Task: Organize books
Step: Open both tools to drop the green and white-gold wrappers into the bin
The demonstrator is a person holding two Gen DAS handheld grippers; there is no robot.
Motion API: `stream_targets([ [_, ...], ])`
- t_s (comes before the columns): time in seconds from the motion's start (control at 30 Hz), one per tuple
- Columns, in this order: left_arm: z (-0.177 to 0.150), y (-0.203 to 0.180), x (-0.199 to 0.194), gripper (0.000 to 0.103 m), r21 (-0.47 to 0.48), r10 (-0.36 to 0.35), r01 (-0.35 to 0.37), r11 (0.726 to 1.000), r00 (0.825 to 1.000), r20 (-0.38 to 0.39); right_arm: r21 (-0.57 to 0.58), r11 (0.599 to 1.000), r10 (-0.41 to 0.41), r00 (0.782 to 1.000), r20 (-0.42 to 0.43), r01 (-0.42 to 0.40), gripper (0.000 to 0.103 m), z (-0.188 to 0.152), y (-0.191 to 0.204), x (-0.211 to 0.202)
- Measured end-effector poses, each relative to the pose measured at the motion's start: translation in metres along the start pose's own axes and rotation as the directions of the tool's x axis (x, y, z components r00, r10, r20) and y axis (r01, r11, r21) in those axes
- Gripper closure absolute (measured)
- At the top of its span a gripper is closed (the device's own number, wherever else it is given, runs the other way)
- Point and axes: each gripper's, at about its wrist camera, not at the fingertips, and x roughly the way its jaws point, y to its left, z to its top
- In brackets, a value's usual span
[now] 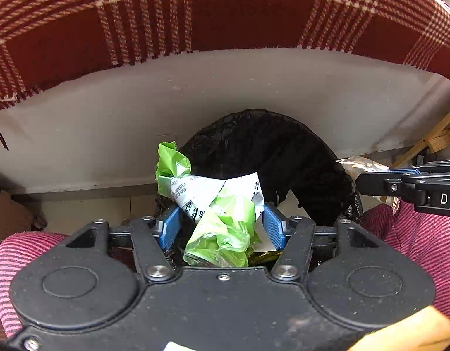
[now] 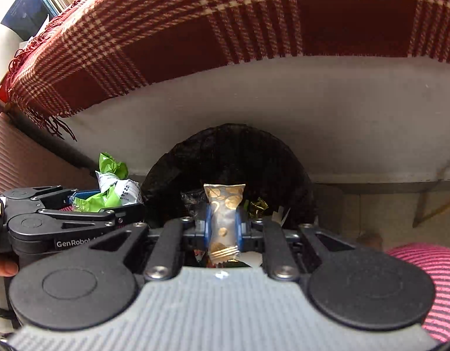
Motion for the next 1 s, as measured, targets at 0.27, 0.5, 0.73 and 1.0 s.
stream_targets([
  [0.27,0.004,-0.005,0.007,0.045,0.008,-0.006,0.006,1.000,0.999,-0.032,-0.004,1.000,0.004,1.000,-0.016,-0.004,0.078,0.008,0.003,0.007],
  [0.5,0.005,-0.006,0.006,0.042,0.006,0.000,0.001,1.000,1.000,-0.027,-0.008,1.000,0.012,1.000,-0.010,-0.012,0.077,0.010,0.005,0.006],
  [0.73,0.007,-0.004,0.003,0.032,0.002,0.012,-0.012,1.000,1.000,-0.017,-0.017,1.000,0.019,1.000,0.002,-0.019,0.056,0.012,0.006,0.002],
  [1.0,0.009,-0.003,-0.007,0.031,-0.010,0.012,-0.012,1.000,1.000,0.002,-0.024,1.000,0.018,1.000,0.021,-0.018,0.055,0.015,0.008,-0.005],
])
